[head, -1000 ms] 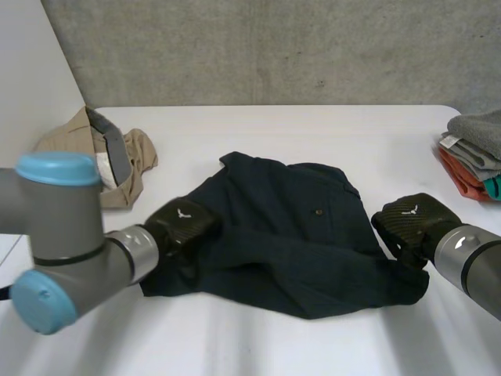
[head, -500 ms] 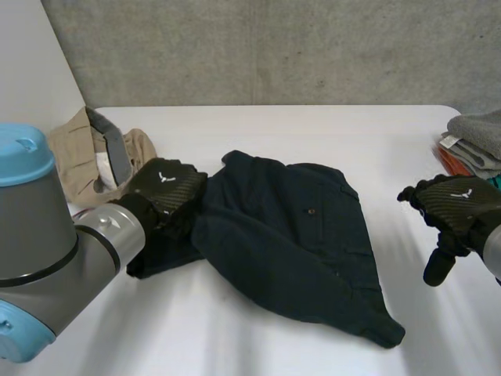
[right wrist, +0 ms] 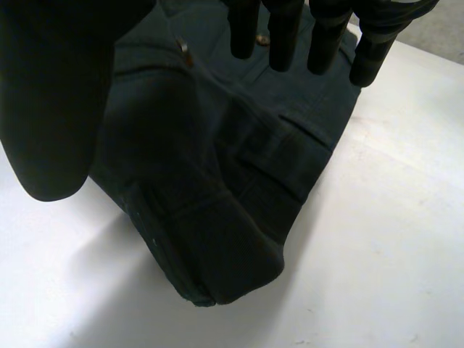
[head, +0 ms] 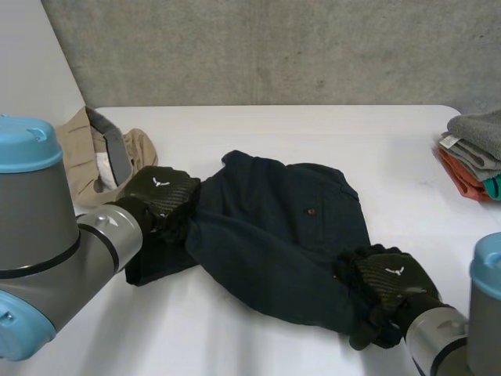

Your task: Fold the laundry.

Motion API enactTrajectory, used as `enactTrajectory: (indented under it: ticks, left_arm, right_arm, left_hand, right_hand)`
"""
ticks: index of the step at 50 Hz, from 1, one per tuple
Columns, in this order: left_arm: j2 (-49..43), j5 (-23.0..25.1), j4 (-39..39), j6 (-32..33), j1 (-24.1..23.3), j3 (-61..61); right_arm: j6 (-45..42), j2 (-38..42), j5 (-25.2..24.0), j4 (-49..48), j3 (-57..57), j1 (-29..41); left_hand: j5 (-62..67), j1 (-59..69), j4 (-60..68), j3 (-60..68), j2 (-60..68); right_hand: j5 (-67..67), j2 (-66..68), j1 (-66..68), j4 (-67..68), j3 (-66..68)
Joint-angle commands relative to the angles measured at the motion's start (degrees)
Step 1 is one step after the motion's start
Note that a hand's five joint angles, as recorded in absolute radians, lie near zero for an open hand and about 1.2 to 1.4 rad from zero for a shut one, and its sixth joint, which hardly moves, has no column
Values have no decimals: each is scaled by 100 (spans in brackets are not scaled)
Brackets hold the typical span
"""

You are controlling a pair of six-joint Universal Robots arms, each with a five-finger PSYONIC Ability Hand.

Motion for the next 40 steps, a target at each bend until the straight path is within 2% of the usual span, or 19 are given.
enactTrajectory:
  ticks: [1,6,11,17,22,27,33,40]
  left_arm:
    - [122,11,-176,-247,10,3]
    - [394,28,-518,-388,-7,126]
    - [1323,46,-905,-659,-16,800]
    - [1984,81,-906,-1310,28,2076]
    - [2170,-6,-679,-1688,185,3270]
    - [1696,-95,-309,-1715,458,3887]
    - [949,-121,-124,-1680,520,4029]
    - [-272,-103,394,-1592,696,3888]
  right_arm:
    - [-174,404,74,-454,-132,66]
    - [-507,-271,84,-447,-632,-170]
    - [-1323,-1378,-372,-201,-1815,-390]
    - [-1326,-1451,-558,572,-3733,-610]
    - [-1019,-1136,-795,1363,-5349,-838]
    - [-728,-582,-910,1312,-6125,-997]
    - [-605,139,-866,1180,-6311,-945]
    - [-605,1141,-594,882,-5942,-848]
  left_hand:
    - [1427,1621,1152,1231,1160]
    - [1427,1621,1152,1231,1160]
    - [1427,1621,1152,1231,1160]
    - [1427,1621,1152,1231,1160]
    - [1427,1621,1152,1231,1160]
    - [1427,1621,1152,1231,1160]
    - [1427,1621,1152,1231,1160]
    - [1427,1621,1152,1231,1160]
  right_hand:
    - [6495,6586,6498,6589,6596]
    - [6718,6809,6721,6812,6819]
    - [6718,6809,6721,6812,6819]
    - [6718,6809,6721,6812,6819]
    - [6718,6809,6721,6812,6819]
    - [6718,6809,6721,6812,6819]
    - [6718,6809,6721,6812,6819]
    - [6718,6809,6721,6812,6819]
